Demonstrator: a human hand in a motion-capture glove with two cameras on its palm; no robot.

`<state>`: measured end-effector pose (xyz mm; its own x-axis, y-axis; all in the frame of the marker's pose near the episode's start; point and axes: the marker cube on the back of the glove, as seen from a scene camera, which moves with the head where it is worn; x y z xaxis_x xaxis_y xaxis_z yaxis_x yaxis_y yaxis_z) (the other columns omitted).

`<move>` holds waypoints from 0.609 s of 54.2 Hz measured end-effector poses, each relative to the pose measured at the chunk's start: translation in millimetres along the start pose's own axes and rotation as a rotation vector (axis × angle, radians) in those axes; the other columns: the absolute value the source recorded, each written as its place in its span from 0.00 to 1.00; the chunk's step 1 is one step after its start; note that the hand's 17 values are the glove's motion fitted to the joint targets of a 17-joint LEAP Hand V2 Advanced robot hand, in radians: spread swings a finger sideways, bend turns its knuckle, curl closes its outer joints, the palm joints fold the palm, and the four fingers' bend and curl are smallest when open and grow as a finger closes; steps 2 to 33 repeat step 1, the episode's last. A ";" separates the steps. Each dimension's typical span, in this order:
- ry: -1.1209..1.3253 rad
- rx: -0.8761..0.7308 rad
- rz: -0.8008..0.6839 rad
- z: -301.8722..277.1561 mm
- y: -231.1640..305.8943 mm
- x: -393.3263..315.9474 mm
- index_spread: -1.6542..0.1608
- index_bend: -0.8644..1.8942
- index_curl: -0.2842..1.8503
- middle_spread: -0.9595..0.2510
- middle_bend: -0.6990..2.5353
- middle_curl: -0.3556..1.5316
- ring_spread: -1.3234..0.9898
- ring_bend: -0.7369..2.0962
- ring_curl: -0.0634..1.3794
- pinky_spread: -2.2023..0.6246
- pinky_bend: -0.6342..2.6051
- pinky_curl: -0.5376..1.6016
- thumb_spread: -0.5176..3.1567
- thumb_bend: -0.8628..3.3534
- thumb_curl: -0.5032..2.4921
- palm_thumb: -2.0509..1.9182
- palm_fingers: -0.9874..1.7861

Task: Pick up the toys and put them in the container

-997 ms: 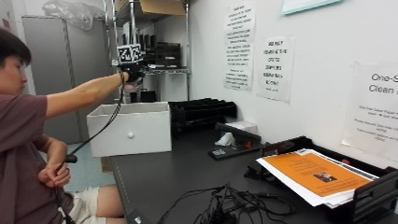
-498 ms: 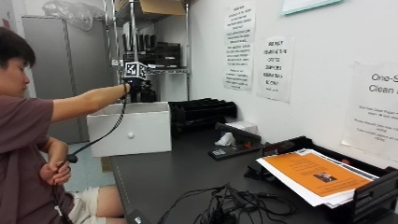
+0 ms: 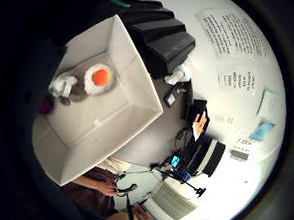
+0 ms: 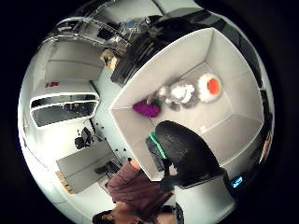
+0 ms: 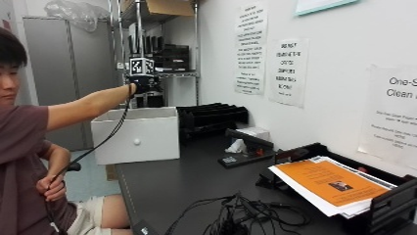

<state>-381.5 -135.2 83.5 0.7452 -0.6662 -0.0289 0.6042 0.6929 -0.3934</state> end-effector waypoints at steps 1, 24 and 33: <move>0.003 0.000 -0.001 -0.3 1.4 1.5 0.78 0.36 0.30 0.75 0.25 0.35 0.57 0.37 0.23 0.79 0.44 0.42 0.47 0.20 0.30 0.51 0.27; 0.003 0.000 -0.001 -0.3 1.4 1.5 0.78 0.36 0.30 0.75 0.25 0.35 0.57 0.37 0.23 0.79 0.44 0.42 0.47 0.20 0.30 0.51 0.27; 0.003 0.000 -0.001 -0.3 1.4 1.5 0.78 0.36 0.30 0.75 0.25 0.35 0.57 0.37 0.23 0.79 0.44 0.42 0.47 0.20 0.30 0.51 0.27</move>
